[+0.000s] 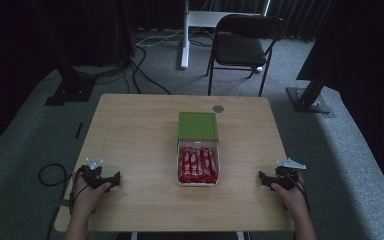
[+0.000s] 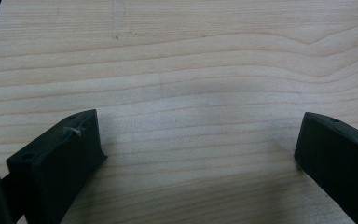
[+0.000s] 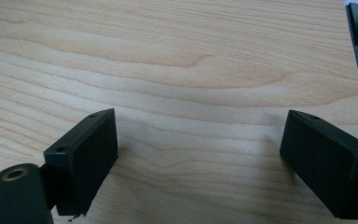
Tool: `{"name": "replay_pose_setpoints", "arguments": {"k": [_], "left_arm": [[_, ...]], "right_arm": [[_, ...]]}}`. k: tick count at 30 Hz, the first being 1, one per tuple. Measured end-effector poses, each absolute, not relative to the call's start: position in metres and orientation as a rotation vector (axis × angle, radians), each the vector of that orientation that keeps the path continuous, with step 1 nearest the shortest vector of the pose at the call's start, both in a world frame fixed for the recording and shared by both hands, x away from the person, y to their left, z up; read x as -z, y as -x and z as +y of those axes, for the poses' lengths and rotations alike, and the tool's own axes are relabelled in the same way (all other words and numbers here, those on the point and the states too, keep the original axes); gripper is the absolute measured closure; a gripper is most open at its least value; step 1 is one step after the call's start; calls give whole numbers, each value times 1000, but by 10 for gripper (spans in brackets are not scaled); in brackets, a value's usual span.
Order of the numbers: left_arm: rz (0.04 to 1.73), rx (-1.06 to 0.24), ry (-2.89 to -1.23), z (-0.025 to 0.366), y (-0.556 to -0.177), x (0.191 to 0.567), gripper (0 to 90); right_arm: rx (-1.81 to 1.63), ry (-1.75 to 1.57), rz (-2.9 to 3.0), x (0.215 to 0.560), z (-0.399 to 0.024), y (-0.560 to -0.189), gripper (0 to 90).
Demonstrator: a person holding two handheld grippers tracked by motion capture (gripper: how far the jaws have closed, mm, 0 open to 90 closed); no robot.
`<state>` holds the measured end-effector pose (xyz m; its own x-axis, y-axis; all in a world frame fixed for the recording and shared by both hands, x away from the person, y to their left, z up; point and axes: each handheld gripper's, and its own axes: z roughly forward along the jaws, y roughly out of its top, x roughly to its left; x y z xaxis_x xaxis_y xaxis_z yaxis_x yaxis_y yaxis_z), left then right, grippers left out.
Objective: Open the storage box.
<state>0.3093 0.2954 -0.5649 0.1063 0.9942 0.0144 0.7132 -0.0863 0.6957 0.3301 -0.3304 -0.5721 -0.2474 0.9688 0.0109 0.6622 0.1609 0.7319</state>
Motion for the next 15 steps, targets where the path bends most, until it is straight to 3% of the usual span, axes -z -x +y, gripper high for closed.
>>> {"name": "replay_pose_setpoints", "arguments": {"k": [15], "left_arm": [[1687,-700,-1840,293,-310,565,12]], "right_arm": [[-857,-1578,1943,572,-327,-330,108]]}}
